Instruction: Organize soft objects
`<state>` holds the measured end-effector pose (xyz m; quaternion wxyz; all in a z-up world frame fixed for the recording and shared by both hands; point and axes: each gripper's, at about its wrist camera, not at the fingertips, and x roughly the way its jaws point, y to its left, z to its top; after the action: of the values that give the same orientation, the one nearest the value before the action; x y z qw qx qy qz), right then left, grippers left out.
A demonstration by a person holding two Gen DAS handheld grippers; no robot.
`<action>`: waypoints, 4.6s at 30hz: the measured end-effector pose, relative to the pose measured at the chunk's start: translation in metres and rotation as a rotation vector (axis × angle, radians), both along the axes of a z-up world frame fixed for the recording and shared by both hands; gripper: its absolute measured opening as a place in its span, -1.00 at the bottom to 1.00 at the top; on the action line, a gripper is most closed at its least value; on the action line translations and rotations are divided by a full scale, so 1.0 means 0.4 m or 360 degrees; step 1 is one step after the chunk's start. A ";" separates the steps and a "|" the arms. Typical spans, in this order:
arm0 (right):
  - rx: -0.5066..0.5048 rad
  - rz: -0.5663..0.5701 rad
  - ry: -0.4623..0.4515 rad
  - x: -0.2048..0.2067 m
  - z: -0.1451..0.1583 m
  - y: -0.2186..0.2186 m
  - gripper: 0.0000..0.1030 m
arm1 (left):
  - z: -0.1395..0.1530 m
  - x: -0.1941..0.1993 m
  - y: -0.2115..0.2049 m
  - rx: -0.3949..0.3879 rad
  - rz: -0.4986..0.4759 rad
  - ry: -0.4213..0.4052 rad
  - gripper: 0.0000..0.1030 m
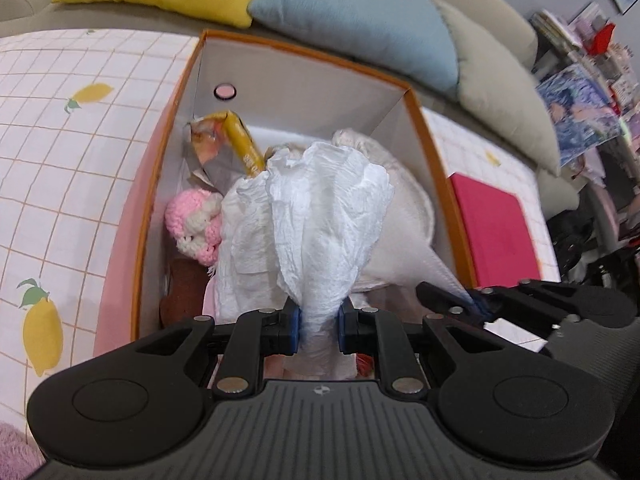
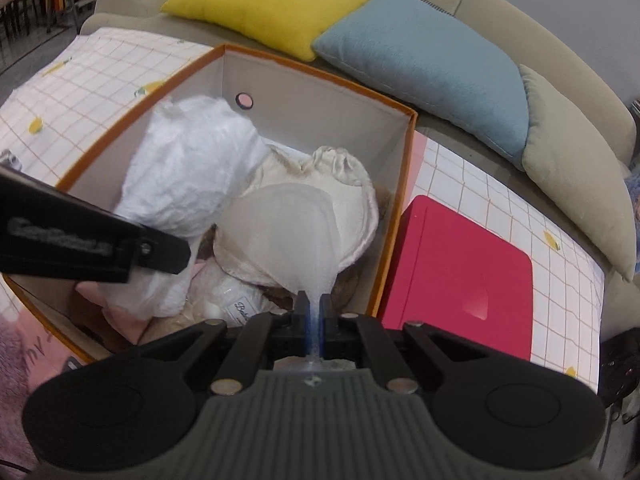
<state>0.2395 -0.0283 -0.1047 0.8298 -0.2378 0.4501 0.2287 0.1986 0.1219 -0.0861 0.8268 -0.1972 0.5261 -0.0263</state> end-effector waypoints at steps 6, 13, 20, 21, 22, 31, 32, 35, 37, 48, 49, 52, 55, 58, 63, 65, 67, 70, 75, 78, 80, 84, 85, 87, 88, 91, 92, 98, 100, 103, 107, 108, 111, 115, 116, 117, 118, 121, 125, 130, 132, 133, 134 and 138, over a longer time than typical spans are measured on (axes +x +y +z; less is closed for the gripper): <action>-0.0046 0.0030 0.0039 0.017 -0.028 0.008 -0.93 | -0.036 0.034 -0.015 0.0059 -0.0035 0.0086 -0.63; -0.0052 0.0157 -0.0020 -0.012 -0.018 0.012 -0.44 | -0.015 0.022 -0.017 0.0064 -0.0043 0.0061 -0.09; -0.0045 0.0205 -0.0071 -0.030 0.063 -0.002 0.12 | 0.061 -0.007 -0.018 0.0065 -0.0023 -0.0077 0.40; -0.0052 0.0204 -0.0089 -0.033 0.077 -0.006 0.18 | 0.074 -0.012 -0.017 0.0058 -0.0011 -0.0098 0.46; -0.0054 0.0198 -0.0106 -0.036 0.091 -0.012 0.28 | 0.086 -0.017 -0.017 0.0050 0.0006 -0.0113 0.50; 0.0129 -0.0054 -0.0266 -0.060 0.235 -0.143 0.48 | 0.239 -0.085 -0.073 0.0065 -0.0031 -0.0532 0.50; 0.0165 -0.0101 -0.0299 -0.065 0.251 -0.164 0.49 | 0.258 -0.095 -0.086 0.0080 -0.0042 -0.0601 0.50; 0.0311 -0.0246 -0.0373 -0.081 0.291 -0.233 0.61 | 0.312 -0.125 -0.122 0.0129 -0.0058 -0.0797 0.50; 0.0393 -0.0334 -0.0405 -0.095 0.310 -0.279 0.70 | 0.341 -0.144 -0.147 0.0175 -0.0053 -0.0919 0.50; 0.0596 -0.0742 -0.0517 -0.201 0.317 -0.436 0.83 | 0.342 -0.227 -0.269 0.0577 0.0013 -0.1179 0.67; 0.0608 -0.0759 -0.0523 -0.214 0.314 -0.440 0.83 | 0.330 -0.239 -0.283 0.0657 0.0020 -0.1194 0.76; 0.0631 -0.0799 -0.0509 -0.243 0.301 -0.454 0.88 | 0.290 -0.264 -0.319 0.0827 -0.0006 -0.1187 0.78; 0.0640 -0.0797 -0.0465 -0.266 0.284 -0.450 0.91 | 0.258 -0.278 -0.326 0.0794 0.0004 -0.1113 0.78; 0.0609 -0.0782 -0.0435 -0.287 0.261 -0.435 0.94 | 0.231 -0.277 -0.324 0.0697 0.0021 -0.1006 0.79; 0.0507 -0.0739 -0.0310 -0.294 0.195 -0.413 0.94 | 0.174 -0.268 -0.304 0.0566 0.0019 -0.0747 0.79; 0.0484 -0.0761 -0.0242 -0.291 0.168 -0.418 0.94 | 0.150 -0.270 -0.301 0.0581 0.0000 -0.0665 0.79; 0.0476 -0.0788 -0.0208 -0.294 0.151 -0.424 0.94 | 0.132 -0.277 -0.303 0.0592 -0.0012 -0.0620 0.79; 0.0455 -0.0794 -0.0206 -0.309 0.137 -0.429 0.94 | 0.120 -0.284 -0.309 0.0564 -0.0018 -0.0577 0.79; 0.0475 -0.0810 -0.0240 -0.335 0.138 -0.441 0.94 | 0.119 -0.312 -0.333 0.0578 -0.0040 -0.0571 0.79; 0.0495 -0.0818 -0.0264 -0.354 0.149 -0.451 0.94 | 0.132 -0.326 -0.339 0.0562 -0.0040 -0.0577 0.79; 0.0498 -0.0823 -0.0288 -0.366 0.158 -0.456 0.94 | 0.142 -0.335 -0.344 0.0578 -0.0042 -0.0594 0.79; 0.0519 -0.0843 -0.0324 -0.379 0.172 -0.465 0.94 | 0.155 -0.333 -0.354 0.0587 -0.0042 -0.0613 0.79; 0.0522 -0.0845 -0.0331 -0.381 0.175 -0.466 0.94 | 0.157 -0.332 -0.356 0.0593 -0.0042 -0.0621 0.79; 0.0520 -0.0849 -0.0360 -0.385 0.180 -0.465 0.94 | 0.159 -0.331 -0.361 0.0609 -0.0042 -0.0630 0.79; 0.0519 -0.0851 -0.0376 -0.388 0.181 -0.462 0.94 | 0.159 -0.329 -0.362 0.0608 -0.0044 -0.0632 0.79; 0.0521 -0.0852 -0.0399 -0.390 0.183 -0.461 0.94 | 0.157 -0.328 -0.362 0.0597 -0.0050 -0.0636 0.79; 0.0520 -0.0852 -0.0404 -0.391 0.183 -0.461 0.94 | 0.157 -0.329 -0.363 0.0601 -0.0054 -0.0637 0.79; 0.0514 -0.0860 -0.0419 -0.394 0.183 -0.465 0.94 | 0.155 -0.328 -0.365 0.0606 -0.0063 -0.0638 0.79; 0.0515 -0.0862 -0.0419 -0.394 0.182 -0.467 0.94 | 0.155 -0.328 -0.365 0.0606 -0.0068 -0.0639 0.79; 0.0519 -0.0851 -0.0407 -0.394 0.179 -0.462 0.94 | 0.153 -0.328 -0.366 0.0608 -0.0071 -0.0639 0.79; 0.0497 -0.0840 -0.0414 -0.396 0.177 -0.456 0.94 | 0.153 -0.326 -0.370 0.0614 -0.0081 -0.0637 0.79; 0.0498 -0.0841 -0.0414 -0.397 0.176 -0.455 0.94 | 0.153 -0.327 -0.371 0.0615 -0.0083 -0.0637 0.79; 0.0499 -0.0841 -0.0412 -0.398 0.176 -0.455 0.94 | 0.153 -0.327 -0.372 0.0615 -0.0084 -0.0638 0.79; 0.0497 -0.0838 -0.0415 -0.398 0.177 -0.454 0.94 | 0.154 -0.327 -0.372 0.0613 -0.0086 -0.0645 0.79; 0.0494 -0.0836 -0.0417 -0.398 0.177 -0.454 0.94 | 0.154 -0.327 -0.372 0.0613 -0.0087 -0.0646 0.79; 0.0491 -0.0835 -0.0419 -0.399 0.177 -0.453 0.94 | 0.155 -0.328 -0.372 0.0611 -0.0087 -0.0646 0.79; 0.0489 -0.0834 -0.0419 -0.399 0.176 -0.453 0.95 | 0.155 -0.328 -0.372 0.0611 -0.0085 -0.0646 0.79; 0.0482 -0.0831 -0.0414 -0.398 0.175 -0.452 0.94 | 0.156 -0.328 -0.371 0.0607 -0.0082 -0.0646 0.79; 0.0476 -0.0829 -0.0416 -0.398 0.176 -0.452 0.94 | 0.158 -0.329 -0.368 0.0600 -0.0077 -0.0651 0.79; 0.0466 -0.0821 -0.0419 -0.398 0.175 -0.451 0.94 | 0.159 -0.332 -0.368 0.0597 -0.0079 -0.0658 0.79; 0.0463 -0.0823 -0.0418 -0.398 0.174 -0.450 0.94 | 0.159 -0.334 -0.369 0.0597 -0.0080 -0.0658 0.79; 0.0462 -0.0825 -0.0417 -0.398 0.173 -0.450 0.94 | 0.159 -0.334 -0.369 0.0597 -0.0083 -0.0658 0.79; 0.0461 -0.0827 -0.0414 -0.397 0.172 -0.450 0.94 | 0.158 -0.334 -0.370 0.0598 -0.0083 -0.0658 0.79; 0.0453 -0.0829 -0.0412 -0.397 0.171 -0.451 0.94 | 0.158 -0.333 -0.368 0.0601 -0.0077 -0.0656 0.79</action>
<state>0.0807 -0.2088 -0.0363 0.9357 -0.0233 0.3501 0.0372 0.0653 -0.0253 -0.0230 0.9376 -0.0175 0.3470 0.0129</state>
